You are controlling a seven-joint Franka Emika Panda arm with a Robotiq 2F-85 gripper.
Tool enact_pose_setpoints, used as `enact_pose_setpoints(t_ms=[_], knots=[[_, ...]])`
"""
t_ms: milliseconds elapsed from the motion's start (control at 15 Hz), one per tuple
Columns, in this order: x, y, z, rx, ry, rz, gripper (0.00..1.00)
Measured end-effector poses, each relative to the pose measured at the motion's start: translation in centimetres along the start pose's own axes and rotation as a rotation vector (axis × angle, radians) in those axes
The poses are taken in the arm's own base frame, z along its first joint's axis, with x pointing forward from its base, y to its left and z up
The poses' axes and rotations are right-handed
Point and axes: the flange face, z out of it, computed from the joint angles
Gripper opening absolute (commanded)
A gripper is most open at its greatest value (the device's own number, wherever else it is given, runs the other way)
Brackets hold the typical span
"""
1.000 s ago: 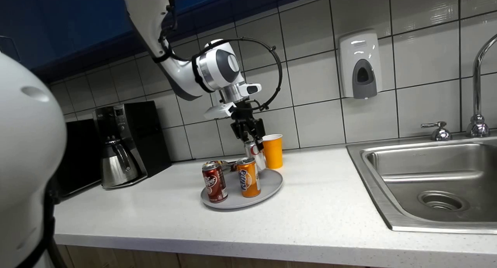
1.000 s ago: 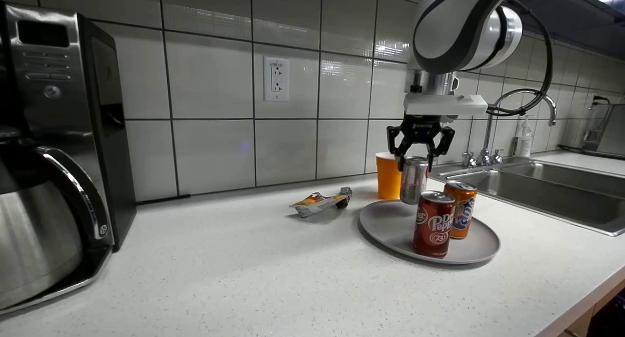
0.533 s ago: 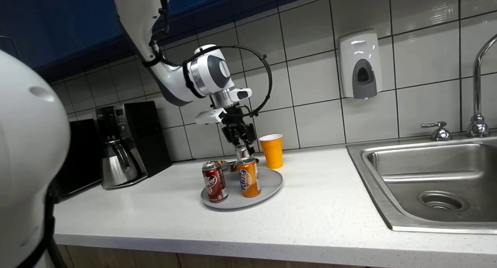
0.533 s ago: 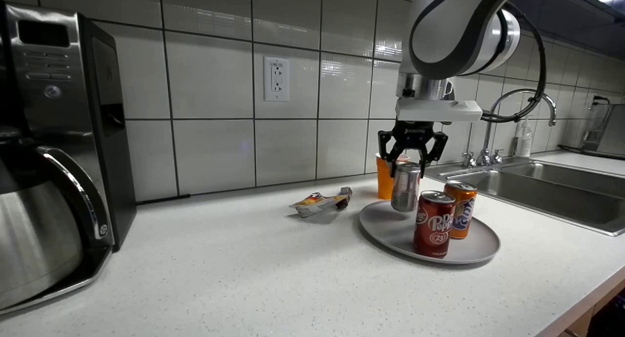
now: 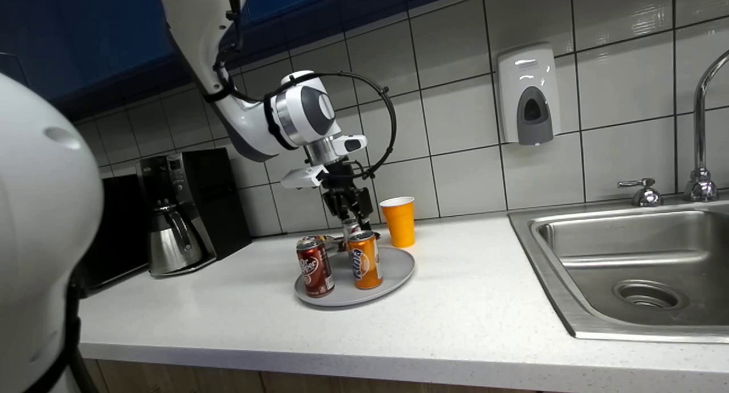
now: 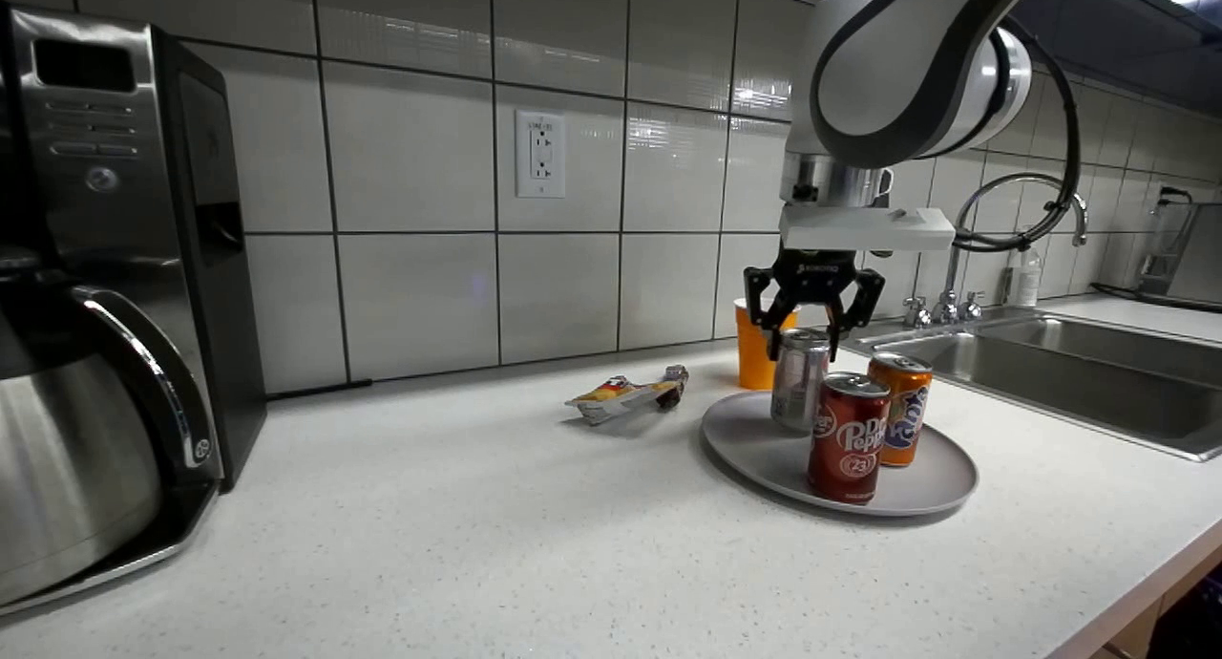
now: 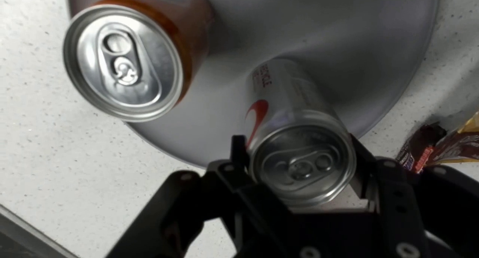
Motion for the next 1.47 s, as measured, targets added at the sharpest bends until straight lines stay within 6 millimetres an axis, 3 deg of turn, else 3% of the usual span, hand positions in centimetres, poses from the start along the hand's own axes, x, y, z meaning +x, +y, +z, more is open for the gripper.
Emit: enact_pose_setpoints(t_ms=[67,133,333,733,1467], knots=[[-0.1,0.0,0.1,-0.001,-0.003,0.0,0.38],[-0.2,0.1,0.2,-0.002,-0.005,-0.001,0.88],[-0.3,0.1,0.2,-0.004,-0.005,-0.003,0.99],[0.1,0.0,-0.8,0.012,0.022,-0.002,1.0],[0.3,0.7,-6.2,0.05,0.108,-0.065,1.0]])
